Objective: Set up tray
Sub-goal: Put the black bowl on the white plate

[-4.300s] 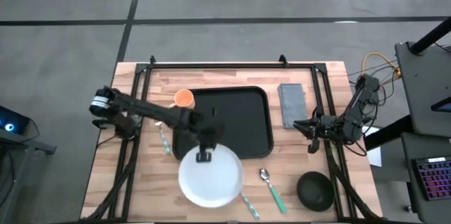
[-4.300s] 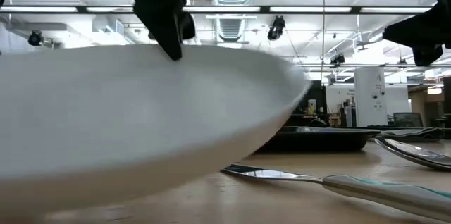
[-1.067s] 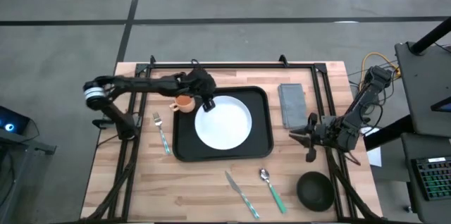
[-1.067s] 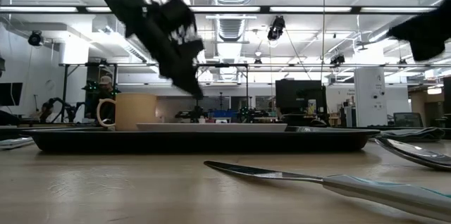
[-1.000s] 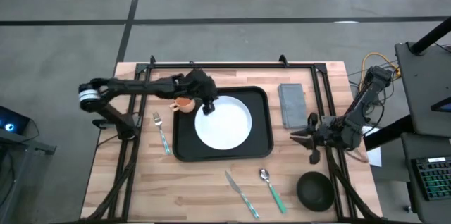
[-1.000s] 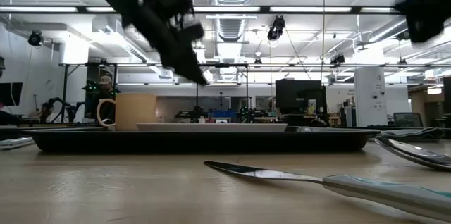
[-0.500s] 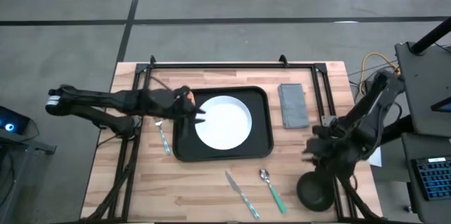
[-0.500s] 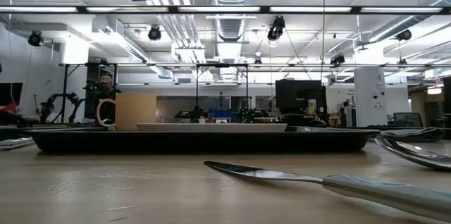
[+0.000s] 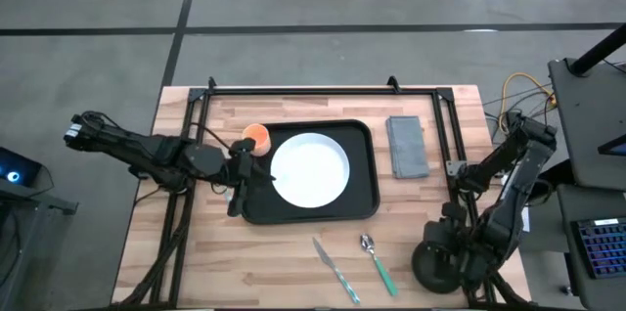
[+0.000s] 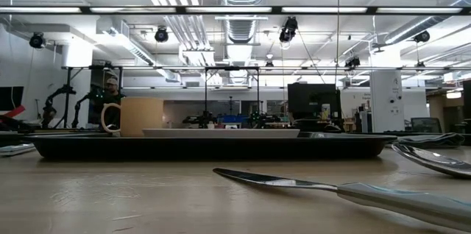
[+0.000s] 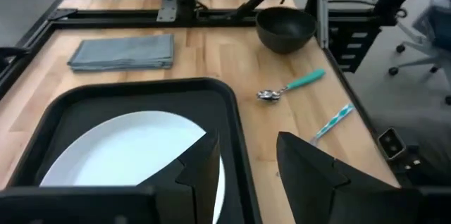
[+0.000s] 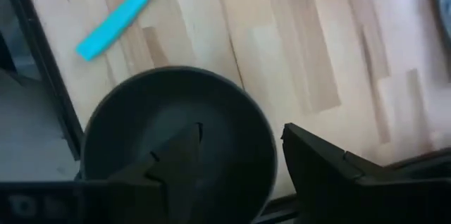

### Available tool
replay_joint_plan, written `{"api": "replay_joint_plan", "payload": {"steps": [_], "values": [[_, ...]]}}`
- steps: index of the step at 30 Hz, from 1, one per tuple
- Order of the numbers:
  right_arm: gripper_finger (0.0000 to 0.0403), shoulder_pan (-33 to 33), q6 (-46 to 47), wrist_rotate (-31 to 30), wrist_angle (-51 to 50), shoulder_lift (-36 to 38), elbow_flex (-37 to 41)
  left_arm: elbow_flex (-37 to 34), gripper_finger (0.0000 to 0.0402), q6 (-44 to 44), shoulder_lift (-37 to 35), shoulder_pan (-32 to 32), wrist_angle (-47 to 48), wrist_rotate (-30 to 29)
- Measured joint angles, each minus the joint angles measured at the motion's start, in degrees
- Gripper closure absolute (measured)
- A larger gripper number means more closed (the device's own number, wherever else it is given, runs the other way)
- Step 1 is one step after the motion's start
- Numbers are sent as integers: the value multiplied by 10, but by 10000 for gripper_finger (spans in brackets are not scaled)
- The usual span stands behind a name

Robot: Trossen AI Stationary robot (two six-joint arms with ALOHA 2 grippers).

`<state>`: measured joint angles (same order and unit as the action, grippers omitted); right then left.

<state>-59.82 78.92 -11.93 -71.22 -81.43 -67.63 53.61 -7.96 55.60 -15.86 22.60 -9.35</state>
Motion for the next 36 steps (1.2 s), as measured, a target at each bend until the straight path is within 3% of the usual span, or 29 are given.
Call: {"api": "replay_joint_plan", "payload": {"steps": [25, 29, 33, 36], "values": [[214, -28, 59, 4, 178, 32, 205, 0, 279, -1, 30, -8, 10, 0], [262, -28, 67, 4, 177, 32, 221, 0, 279, -1, 30, -17, 10, 0], [366, -25, 59, 0, 175, 32, 227, 0, 279, -11, 30, -22, 10, 0], [388, -9, 57, -1, 171, 34, 223, 0, 279, -12, 30, -22, 5, 0]]}}
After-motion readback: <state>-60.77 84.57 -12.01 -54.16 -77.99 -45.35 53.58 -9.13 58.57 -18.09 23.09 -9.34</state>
